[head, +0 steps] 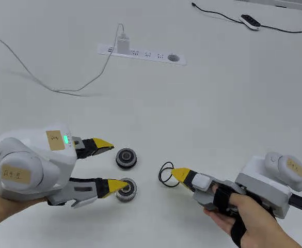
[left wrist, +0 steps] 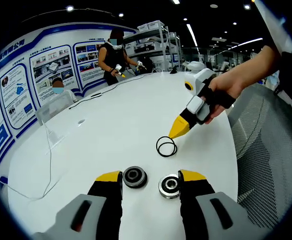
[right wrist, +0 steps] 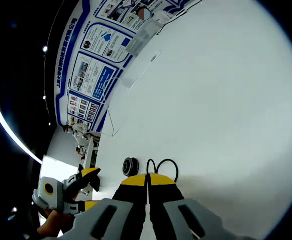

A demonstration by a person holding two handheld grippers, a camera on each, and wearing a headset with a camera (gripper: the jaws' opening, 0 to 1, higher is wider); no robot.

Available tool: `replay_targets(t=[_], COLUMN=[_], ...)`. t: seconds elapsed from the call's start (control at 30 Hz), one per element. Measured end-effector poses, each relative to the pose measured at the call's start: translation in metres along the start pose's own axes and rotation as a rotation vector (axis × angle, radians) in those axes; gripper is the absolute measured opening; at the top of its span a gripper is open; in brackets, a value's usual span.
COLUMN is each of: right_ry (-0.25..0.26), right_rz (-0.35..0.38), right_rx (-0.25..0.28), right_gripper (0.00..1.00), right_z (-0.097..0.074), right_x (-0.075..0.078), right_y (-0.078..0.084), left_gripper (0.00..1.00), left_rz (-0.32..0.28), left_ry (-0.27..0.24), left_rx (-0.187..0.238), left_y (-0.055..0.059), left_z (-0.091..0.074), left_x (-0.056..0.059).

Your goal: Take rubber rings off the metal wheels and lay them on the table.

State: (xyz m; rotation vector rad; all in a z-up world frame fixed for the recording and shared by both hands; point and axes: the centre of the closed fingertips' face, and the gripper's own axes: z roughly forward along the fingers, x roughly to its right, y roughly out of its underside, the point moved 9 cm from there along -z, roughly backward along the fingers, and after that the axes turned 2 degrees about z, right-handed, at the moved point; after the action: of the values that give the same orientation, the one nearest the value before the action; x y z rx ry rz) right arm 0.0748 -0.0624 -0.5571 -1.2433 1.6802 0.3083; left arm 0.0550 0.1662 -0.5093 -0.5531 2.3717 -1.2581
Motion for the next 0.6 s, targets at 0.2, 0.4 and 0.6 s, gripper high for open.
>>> replay_targets(t=[0.2,0.4,0.6], right_ry=[0.032,0.089,0.133], right_rz=[-0.015,-0.055,-0.095], right_rx=[0.009,0.010,0.011], right_gripper=[0.02,0.02,0.02], right_z=[-0.001,-0.004,-0.007], right_x=[0.004,0.009,0.012], right_y=[-0.001,-0.003,-0.003], left_gripper=[0.46,0.46,0.46], left_rz=[-0.002,-0.018,-0.015], left_ry=[-0.005,0.006,0.004], left_rx=[-0.008,0.005,0.002], left_y=[0.000,0.000,0.001], left_z=[0.001,0.001,0.001], left_x=[0.002,0.003,0.003])
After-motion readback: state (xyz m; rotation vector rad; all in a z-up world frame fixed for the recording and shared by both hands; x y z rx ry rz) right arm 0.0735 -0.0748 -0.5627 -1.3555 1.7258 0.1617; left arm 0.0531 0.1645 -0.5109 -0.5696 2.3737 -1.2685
